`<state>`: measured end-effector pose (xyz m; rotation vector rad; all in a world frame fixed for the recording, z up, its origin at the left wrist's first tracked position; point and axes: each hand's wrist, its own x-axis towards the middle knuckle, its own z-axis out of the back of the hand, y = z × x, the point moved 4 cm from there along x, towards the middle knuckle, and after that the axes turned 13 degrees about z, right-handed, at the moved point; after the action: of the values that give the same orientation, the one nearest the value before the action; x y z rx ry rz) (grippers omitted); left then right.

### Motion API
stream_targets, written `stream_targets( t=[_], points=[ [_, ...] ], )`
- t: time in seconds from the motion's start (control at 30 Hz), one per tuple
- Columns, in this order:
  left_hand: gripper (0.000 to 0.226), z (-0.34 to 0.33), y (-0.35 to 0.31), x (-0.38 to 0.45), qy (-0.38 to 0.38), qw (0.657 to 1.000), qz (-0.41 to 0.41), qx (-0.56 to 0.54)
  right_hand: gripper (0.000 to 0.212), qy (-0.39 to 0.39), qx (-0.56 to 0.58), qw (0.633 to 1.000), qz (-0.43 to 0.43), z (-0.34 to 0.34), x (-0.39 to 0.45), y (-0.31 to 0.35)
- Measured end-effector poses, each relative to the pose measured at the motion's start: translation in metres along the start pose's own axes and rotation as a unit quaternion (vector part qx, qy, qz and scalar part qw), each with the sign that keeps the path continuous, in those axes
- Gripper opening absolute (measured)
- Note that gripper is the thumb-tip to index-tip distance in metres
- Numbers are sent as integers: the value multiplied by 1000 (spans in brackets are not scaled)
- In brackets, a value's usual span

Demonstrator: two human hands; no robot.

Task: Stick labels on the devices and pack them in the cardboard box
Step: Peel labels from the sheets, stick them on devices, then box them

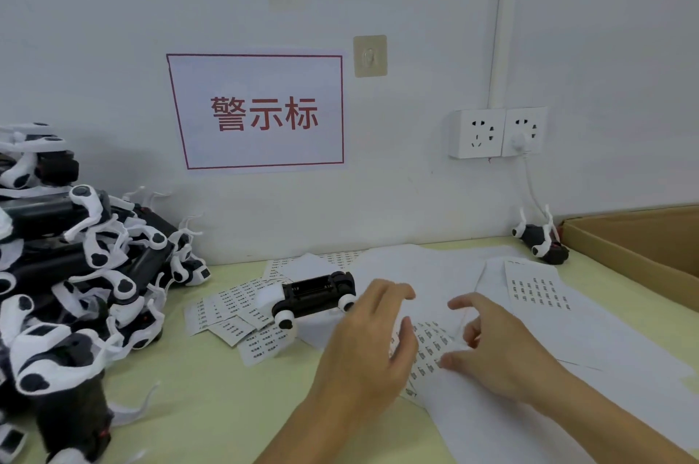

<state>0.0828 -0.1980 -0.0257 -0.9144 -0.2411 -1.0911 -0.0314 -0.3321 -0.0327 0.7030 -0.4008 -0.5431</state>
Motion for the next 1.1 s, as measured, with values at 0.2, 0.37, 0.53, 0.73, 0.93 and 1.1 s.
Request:
stream_targets(
  t=[0.2, 0.37, 0.53, 0.73, 0.93, 1.1],
  points=[
    [13, -13, -3, 4, 4, 981, 167, -100, 65, -109, 212, 971, 23, 6, 0, -1],
    [33, -19, 4, 4, 38, 872, 395, -286, 64, -140, 370, 918, 37, 5, 0, 3],
    [16, -23, 1, 4, 77, 811, 384, -434, 64, -84, 460, 884, 24, -1, 2, 4],
    [17, -22, 4, 4, 62, 802, 398, -442, 53, -28, 460, 887, 9, -10, -1, 4],
    [14, -17, -1, 4, 33, 816, 380, -435, 52, -60, 443, 894, 19, -9, -1, 3],
    [24, -15, -4, 3, -24, 857, 324, -400, 51, -84, 446, 891, 17, -6, -2, 5]
  ],
)
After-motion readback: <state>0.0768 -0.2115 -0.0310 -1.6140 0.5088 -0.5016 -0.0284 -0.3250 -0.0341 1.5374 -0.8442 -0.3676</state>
